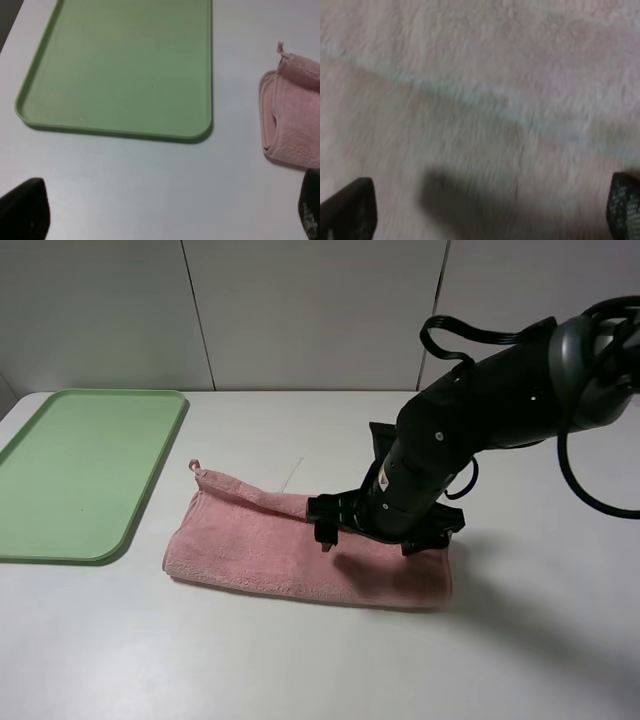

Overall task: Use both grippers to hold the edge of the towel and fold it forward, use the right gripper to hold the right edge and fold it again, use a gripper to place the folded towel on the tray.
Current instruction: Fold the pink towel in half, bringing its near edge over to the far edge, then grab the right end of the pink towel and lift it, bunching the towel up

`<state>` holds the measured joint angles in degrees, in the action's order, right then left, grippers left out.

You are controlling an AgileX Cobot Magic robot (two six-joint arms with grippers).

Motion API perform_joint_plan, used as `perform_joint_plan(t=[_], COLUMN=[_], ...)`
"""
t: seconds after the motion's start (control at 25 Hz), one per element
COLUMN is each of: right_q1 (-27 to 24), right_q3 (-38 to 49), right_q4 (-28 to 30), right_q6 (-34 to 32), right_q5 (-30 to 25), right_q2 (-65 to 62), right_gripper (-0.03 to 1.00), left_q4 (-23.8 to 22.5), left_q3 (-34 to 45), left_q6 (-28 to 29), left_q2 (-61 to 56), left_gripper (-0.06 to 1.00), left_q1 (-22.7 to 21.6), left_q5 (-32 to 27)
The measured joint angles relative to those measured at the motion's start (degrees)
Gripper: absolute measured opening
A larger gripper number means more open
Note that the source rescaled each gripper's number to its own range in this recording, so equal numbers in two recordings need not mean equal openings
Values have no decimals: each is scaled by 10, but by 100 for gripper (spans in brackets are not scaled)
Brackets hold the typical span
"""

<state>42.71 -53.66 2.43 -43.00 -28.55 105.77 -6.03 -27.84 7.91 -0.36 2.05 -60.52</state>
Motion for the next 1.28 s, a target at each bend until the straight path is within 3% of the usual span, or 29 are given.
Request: perform_joint_plan(t=[0.44,0.96,1.28], right_q1=[-91,-98,-110], right_q3=[0,0,24], right_q4=[43,72,79], right_q6=[16,40,50], right_q5=[55,-92,-69], right_q2=[19,-23,-23], right_gripper=[100,100,100], left_q4=[0,0,0], left_q3=[0,0,0], left_q6=[0,0,0], left_q2=[0,0,0], left_gripper=[100,100,100], left_q1=[0,0,0], left_q5=[-1,-1,-1])
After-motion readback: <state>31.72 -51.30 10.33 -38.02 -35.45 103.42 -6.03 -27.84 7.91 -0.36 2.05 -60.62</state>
